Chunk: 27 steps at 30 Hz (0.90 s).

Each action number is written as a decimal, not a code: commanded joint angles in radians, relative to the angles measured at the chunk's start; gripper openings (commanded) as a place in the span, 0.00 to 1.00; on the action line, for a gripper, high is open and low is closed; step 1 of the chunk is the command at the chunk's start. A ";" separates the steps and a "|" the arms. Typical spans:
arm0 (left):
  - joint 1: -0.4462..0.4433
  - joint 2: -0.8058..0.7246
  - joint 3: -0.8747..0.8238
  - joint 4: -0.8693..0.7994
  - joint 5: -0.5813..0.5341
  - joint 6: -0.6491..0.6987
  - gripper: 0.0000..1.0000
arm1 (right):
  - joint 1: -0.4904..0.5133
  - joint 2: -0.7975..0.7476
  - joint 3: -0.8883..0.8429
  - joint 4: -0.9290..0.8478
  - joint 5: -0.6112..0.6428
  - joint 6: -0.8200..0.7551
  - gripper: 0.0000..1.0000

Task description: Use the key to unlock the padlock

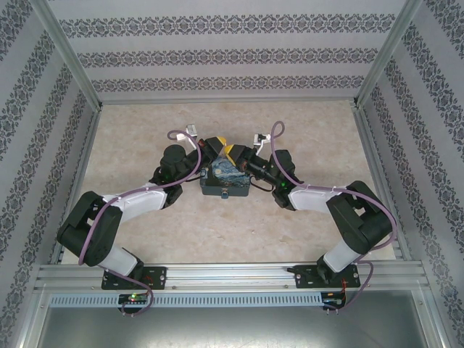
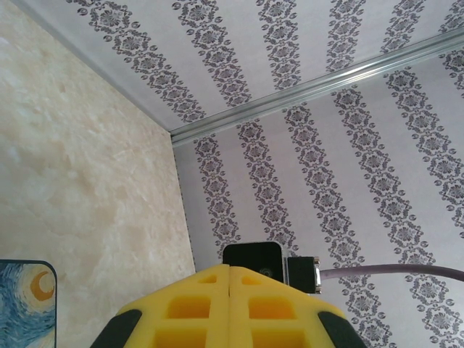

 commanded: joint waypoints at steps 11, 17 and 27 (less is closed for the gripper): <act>0.010 -0.101 0.041 -0.297 -0.013 -0.044 0.70 | -0.033 -0.066 0.011 -0.190 -0.049 -0.165 0.00; 0.034 -0.200 0.175 -0.754 0.040 -0.043 0.81 | -0.027 -0.169 0.045 -0.533 -0.005 -0.437 0.00; 0.035 -0.123 0.331 -1.034 0.216 -0.153 0.76 | 0.049 -0.244 0.071 -0.720 0.159 -0.699 0.00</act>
